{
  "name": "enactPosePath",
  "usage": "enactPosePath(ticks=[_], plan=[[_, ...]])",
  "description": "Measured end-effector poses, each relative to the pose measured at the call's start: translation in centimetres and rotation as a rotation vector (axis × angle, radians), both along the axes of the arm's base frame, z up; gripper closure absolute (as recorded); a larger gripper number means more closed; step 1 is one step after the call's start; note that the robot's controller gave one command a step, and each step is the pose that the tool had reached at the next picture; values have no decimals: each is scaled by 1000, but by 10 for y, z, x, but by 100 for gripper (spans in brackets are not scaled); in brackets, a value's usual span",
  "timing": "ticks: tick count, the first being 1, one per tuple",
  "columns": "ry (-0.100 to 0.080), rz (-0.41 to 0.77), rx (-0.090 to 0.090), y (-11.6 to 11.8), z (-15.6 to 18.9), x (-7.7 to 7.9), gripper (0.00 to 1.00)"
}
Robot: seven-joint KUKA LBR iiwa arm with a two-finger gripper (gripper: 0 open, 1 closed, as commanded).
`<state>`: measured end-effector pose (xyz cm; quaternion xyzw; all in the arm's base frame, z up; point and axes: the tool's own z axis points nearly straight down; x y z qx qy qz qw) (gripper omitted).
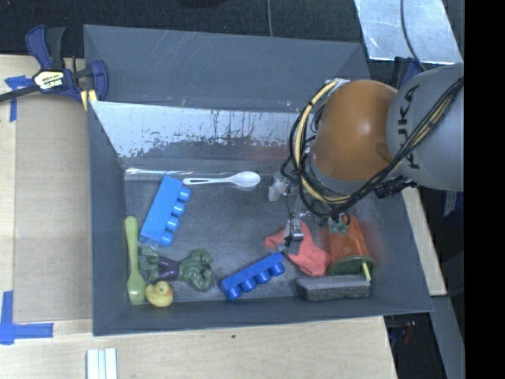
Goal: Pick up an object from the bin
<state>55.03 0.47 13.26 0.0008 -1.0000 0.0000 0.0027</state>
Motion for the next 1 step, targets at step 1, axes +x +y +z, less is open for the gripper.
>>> enactPosePath(ticks=[1], plan=[[-9,0,0,0,5,2,0]])
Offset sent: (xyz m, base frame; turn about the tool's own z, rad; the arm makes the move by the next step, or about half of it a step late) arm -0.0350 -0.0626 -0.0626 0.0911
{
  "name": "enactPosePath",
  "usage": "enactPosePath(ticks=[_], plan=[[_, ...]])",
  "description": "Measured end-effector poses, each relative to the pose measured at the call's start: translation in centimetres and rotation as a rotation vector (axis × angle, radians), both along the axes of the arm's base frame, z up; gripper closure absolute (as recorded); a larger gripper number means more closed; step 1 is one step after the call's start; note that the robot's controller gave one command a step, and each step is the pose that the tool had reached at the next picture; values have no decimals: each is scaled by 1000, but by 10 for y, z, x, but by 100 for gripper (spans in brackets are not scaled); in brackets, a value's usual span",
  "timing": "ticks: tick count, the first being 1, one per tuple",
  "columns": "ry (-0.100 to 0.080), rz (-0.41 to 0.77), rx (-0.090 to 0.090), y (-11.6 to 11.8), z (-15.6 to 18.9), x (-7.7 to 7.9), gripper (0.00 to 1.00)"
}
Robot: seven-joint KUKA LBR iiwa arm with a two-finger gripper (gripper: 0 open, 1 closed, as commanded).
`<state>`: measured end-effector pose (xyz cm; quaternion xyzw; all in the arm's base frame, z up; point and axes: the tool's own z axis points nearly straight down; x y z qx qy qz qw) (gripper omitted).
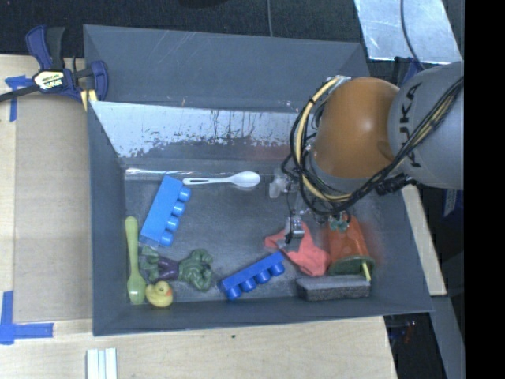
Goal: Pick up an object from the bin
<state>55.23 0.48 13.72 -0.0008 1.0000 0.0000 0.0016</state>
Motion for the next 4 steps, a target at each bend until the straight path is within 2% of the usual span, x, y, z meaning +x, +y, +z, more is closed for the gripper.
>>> enactPosePath(ticks=[1,2,3,4], plan=[[-3,-68,0,-47,-50,-27,0],[-13,251,0,-71,-50,-57,100],[-13,250,0,-71,-50,-57,100],[-9,252,1,-67,14,-57,100]])
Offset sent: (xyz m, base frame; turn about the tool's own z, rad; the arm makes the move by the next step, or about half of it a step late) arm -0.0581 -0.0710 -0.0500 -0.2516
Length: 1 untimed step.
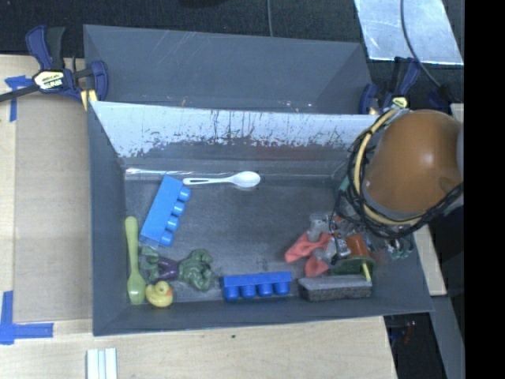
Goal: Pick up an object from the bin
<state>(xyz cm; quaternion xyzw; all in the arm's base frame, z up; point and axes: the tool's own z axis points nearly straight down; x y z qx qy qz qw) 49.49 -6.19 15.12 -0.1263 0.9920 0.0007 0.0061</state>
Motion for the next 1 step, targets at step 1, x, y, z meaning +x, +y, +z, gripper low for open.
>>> enactPosePath(ticks=[1], plan=[[-5,-37,0,-2,70,0,100]])
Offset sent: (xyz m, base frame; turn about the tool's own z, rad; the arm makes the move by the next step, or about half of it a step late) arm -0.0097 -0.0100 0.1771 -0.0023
